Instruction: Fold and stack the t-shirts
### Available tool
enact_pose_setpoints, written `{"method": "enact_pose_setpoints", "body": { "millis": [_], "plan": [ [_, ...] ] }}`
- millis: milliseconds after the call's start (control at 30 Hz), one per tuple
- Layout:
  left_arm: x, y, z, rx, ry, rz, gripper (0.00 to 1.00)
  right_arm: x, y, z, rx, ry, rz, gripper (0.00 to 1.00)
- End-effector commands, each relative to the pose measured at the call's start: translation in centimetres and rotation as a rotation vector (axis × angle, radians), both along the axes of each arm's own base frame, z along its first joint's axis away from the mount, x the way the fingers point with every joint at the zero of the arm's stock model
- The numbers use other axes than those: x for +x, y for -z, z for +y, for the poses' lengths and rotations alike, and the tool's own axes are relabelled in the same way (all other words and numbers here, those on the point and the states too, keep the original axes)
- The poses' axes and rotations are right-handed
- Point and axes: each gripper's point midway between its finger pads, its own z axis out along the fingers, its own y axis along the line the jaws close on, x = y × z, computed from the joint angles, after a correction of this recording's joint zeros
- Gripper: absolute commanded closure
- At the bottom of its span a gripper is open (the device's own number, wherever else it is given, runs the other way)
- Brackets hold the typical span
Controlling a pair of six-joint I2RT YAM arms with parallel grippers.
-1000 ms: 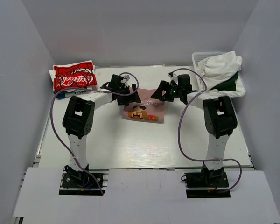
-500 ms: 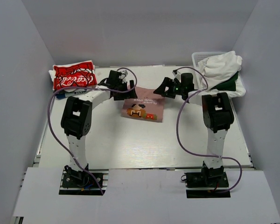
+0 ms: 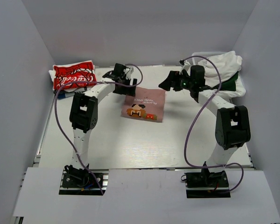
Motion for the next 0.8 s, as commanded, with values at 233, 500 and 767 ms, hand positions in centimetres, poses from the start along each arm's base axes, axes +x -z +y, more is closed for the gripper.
{"method": "enact_pose_setpoints", "body": {
  "millis": [233, 500, 767],
  "plan": [
    [-2.7, 4.0, -0.1, 0.061, 0.084, 0.133, 0.00, -0.3, 1.5, -2.6, -0.085, 0.042, 0.021, 0.10],
    [-4.3, 7.6, -1.5, 0.065, 0.102, 0.221, 0.19, -0.8, 1.6, -4.2, -0.109, 0.107, 0.014, 0.10],
    [-5.7, 9.9, -0.8, 0.184, 0.034, 0.263, 1.00, -1.0, 1.5, -7.0, -0.160, 0.230, -0.017, 0.10]
  ]
}}
